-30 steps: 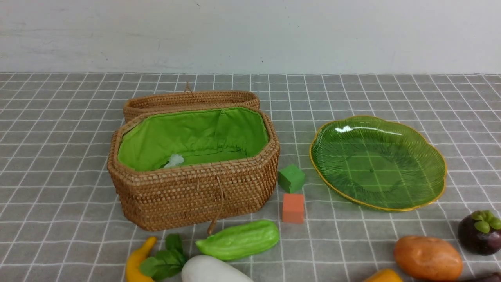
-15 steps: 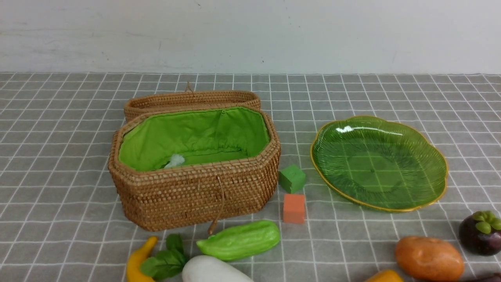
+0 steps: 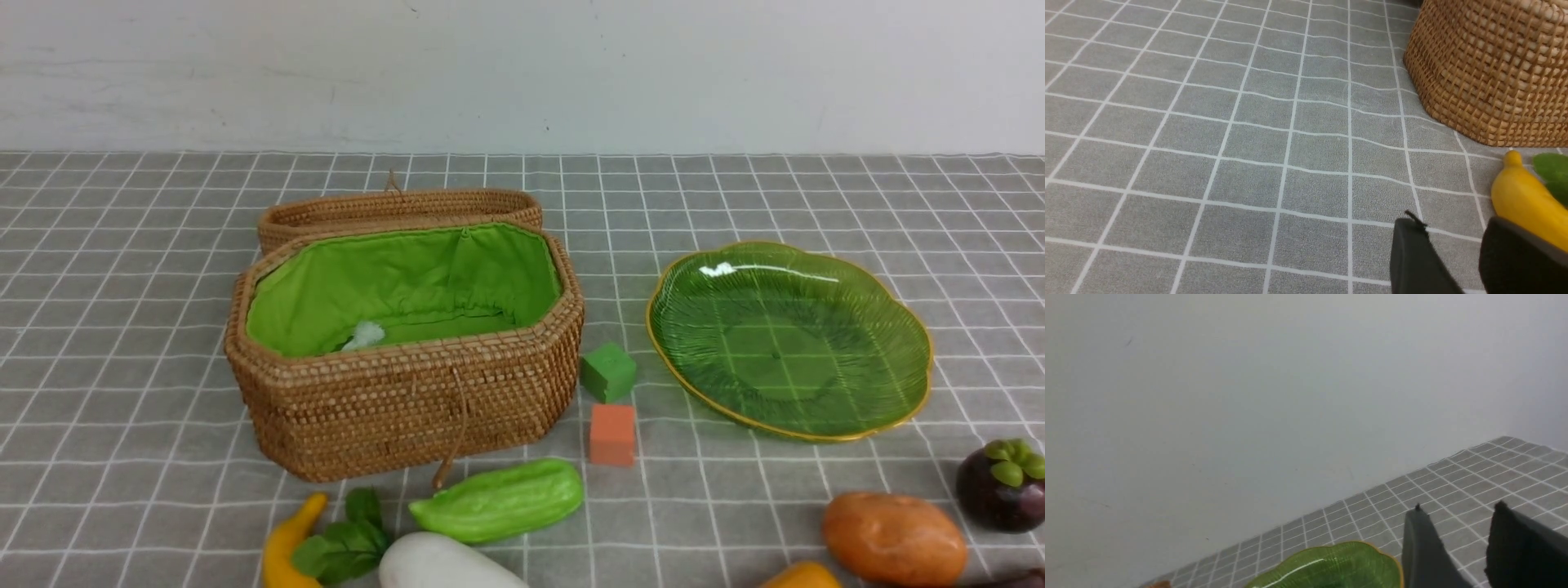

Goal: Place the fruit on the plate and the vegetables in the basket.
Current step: Use the right arm to grab a mango and put it into the right plate

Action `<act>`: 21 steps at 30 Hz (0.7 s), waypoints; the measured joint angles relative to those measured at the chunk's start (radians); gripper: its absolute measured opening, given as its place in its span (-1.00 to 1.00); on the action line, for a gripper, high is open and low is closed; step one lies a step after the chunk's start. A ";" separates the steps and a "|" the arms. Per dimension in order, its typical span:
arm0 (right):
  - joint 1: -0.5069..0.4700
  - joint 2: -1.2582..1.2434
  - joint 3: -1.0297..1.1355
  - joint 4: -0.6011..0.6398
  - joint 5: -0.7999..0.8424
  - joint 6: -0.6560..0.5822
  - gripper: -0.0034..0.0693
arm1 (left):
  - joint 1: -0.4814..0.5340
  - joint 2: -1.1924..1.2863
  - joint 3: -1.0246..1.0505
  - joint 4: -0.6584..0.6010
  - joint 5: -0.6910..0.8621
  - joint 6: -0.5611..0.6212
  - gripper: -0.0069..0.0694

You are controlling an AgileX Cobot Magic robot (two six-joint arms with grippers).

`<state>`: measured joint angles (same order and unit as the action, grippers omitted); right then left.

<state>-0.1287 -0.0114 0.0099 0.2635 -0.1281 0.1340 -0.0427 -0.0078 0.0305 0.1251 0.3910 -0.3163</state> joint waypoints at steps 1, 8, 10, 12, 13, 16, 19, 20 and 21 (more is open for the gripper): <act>0.000 0.000 -0.020 0.002 0.030 0.014 -0.24 | 0.000 0.000 0.000 0.000 0.000 0.000 -0.19; 0.000 0.187 -0.459 -0.003 0.365 0.042 -0.24 | 0.000 0.000 0.000 0.000 0.000 0.000 -0.19; 0.000 0.306 -0.599 -0.011 0.473 0.039 -0.24 | 0.000 0.000 0.000 0.000 0.000 0.000 -0.19; 0.001 0.360 -0.659 -0.021 0.540 0.026 -0.24 | 0.000 0.000 0.000 0.000 0.000 0.000 -0.19; 0.014 0.442 -0.735 -0.044 0.625 -0.015 -0.24 | 0.000 0.000 0.000 0.000 0.000 0.000 -0.19; 0.052 0.504 -0.767 -0.061 0.669 -0.089 -0.24 | 0.000 0.000 0.000 0.000 0.000 0.000 -0.19; 0.141 0.554 -0.765 -0.018 0.677 -0.171 -0.24 | 0.000 0.000 0.000 0.000 0.000 0.000 -0.19; 0.171 0.566 -0.763 0.006 0.685 -0.184 -0.24 | 0.000 0.000 0.000 0.000 0.000 0.000 -0.19; 0.241 0.599 -0.762 0.049 0.730 -0.233 -0.24 | 0.000 0.000 0.000 0.000 0.000 0.000 -0.19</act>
<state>0.1127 0.5876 -0.7517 0.3126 0.6021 -0.0987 -0.0427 -0.0078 0.0305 0.1251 0.3910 -0.3163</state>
